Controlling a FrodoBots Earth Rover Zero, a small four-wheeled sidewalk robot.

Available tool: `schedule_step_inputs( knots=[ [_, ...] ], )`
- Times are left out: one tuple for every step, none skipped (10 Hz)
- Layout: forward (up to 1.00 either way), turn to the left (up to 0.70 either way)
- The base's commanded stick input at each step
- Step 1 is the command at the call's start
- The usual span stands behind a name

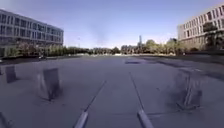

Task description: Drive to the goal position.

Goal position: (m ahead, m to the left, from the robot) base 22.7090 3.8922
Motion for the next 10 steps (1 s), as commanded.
schedule_step_inputs(
  knots=[
    [1.0,0.0],
    [1.0,-0.27],
    [1.0,-0.27],
    [1.0,-0.15],
    [1.0,0.0],
    [1.0,0.0],
    [1.0,0.0],
    [1.0,0.0],
    [1.0,0.0],
    [1.0,0.0]
  ],
)
